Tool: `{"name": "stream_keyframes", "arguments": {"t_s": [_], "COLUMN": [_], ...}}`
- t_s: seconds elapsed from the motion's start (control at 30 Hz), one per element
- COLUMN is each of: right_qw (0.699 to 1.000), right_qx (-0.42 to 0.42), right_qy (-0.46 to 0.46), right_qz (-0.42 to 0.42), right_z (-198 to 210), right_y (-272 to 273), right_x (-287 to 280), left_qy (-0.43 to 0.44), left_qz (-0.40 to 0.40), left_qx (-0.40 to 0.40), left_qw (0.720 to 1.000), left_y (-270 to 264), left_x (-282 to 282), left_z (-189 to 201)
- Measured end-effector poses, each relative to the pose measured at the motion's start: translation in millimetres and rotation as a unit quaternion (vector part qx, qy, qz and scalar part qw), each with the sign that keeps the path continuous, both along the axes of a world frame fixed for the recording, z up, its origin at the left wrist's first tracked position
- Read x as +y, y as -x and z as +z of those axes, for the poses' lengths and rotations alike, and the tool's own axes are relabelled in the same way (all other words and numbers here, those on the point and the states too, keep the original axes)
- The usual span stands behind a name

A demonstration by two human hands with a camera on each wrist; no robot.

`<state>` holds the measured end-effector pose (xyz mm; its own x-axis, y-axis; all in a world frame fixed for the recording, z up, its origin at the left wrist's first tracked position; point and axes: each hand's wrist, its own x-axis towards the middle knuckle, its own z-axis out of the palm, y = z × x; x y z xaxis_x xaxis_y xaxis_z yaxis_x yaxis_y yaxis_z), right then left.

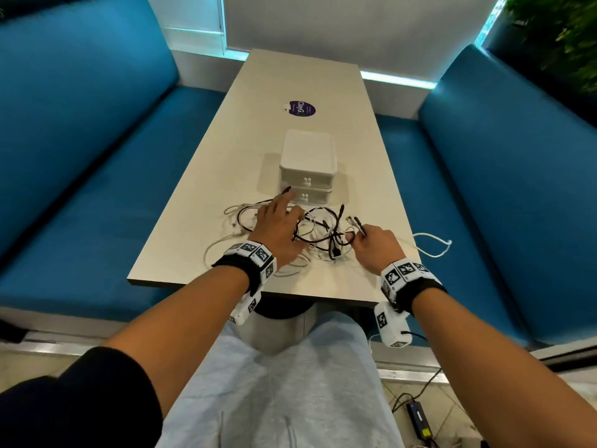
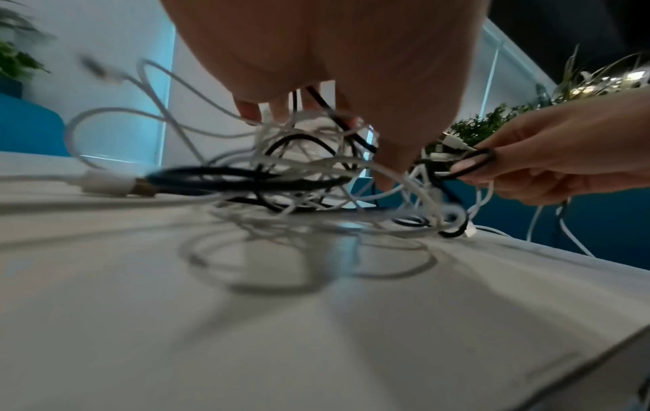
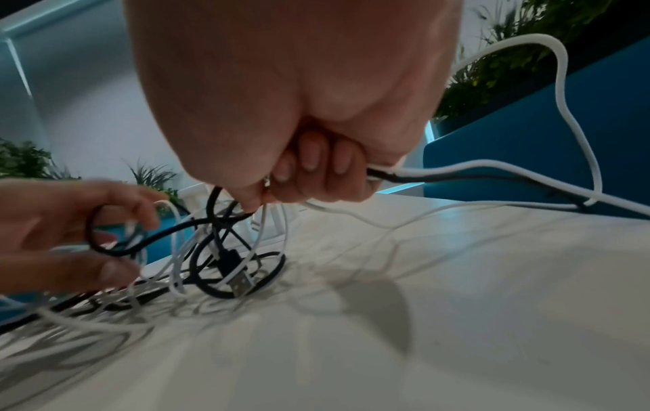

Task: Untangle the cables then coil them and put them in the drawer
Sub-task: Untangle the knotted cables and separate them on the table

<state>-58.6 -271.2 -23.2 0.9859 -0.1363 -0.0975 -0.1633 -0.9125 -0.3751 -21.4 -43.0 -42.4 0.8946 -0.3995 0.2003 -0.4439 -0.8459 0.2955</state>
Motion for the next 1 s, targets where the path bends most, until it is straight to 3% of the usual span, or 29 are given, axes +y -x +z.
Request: {"name": "stream_keyframes", "arguments": {"t_s": [0.27, 0.4, 0.5, 0.6, 0.87, 1.0], "right_qw": [0.998, 0.995, 0.993, 0.993, 0.995, 0.994], "right_qx": [-0.030, -0.061, -0.078, -0.075, -0.063, -0.074], "right_qy": [-0.051, -0.077, -0.079, -0.065, -0.043, -0.047], "right_qz": [-0.009, 0.012, 0.044, 0.065, 0.065, 0.059], "right_z": [-8, -6, -4, -6, -5, -2], "right_y": [1, 3, 5, 7, 2, 2], "right_x": [8, 12, 12, 11, 6, 7], "left_qy": [0.048, 0.010, -0.048, -0.054, 0.099, 0.229], "left_qz": [-0.004, -0.057, -0.027, -0.015, 0.022, 0.025], "left_qx": [-0.130, -0.076, -0.070, -0.065, 0.054, 0.135], "left_qw": [0.990, 0.995, 0.996, 0.996, 0.993, 0.964], "left_y": [13, 12, 8, 7, 1, -3], "left_x": [-20, -38, -40, -40, -39, -38], "left_z": [21, 14, 8, 10, 12, 22]}}
